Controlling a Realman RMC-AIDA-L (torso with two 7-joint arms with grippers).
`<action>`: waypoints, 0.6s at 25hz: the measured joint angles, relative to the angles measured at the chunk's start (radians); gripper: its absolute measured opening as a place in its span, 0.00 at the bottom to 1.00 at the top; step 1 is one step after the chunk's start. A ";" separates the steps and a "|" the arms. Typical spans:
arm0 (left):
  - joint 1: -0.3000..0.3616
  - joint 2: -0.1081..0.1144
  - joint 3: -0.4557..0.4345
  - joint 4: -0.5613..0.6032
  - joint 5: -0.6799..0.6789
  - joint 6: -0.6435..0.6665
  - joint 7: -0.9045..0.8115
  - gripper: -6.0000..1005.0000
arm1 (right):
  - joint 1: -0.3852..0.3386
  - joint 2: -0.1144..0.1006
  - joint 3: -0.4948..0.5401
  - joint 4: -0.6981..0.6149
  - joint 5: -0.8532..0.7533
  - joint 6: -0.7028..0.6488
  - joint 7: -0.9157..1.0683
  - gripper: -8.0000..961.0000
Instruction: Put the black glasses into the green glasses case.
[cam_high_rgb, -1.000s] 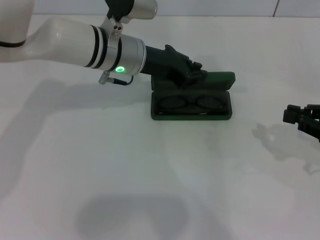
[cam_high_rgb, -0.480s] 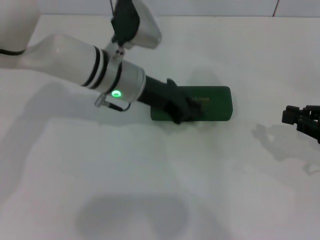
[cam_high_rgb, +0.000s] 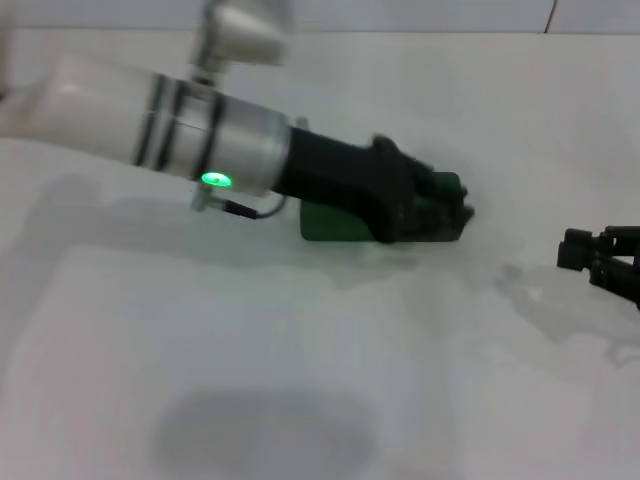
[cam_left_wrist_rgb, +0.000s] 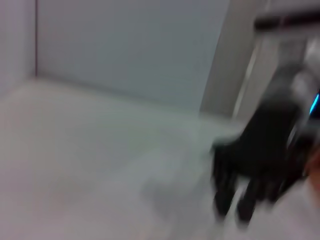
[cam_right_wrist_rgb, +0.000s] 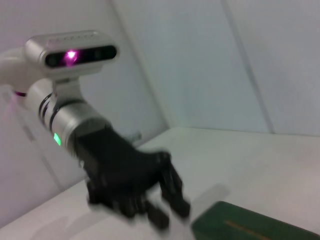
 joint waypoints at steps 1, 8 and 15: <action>0.028 -0.003 -0.056 0.024 0.001 0.045 -0.017 0.24 | -0.001 0.001 0.001 0.000 0.010 -0.022 -0.024 0.18; 0.172 -0.017 -0.361 0.021 -0.043 0.427 -0.002 0.25 | -0.004 0.005 0.000 0.023 0.154 -0.231 -0.181 0.35; 0.298 -0.007 -0.405 0.051 -0.030 0.620 0.131 0.45 | 0.058 0.008 -0.007 0.062 0.304 -0.396 -0.181 0.66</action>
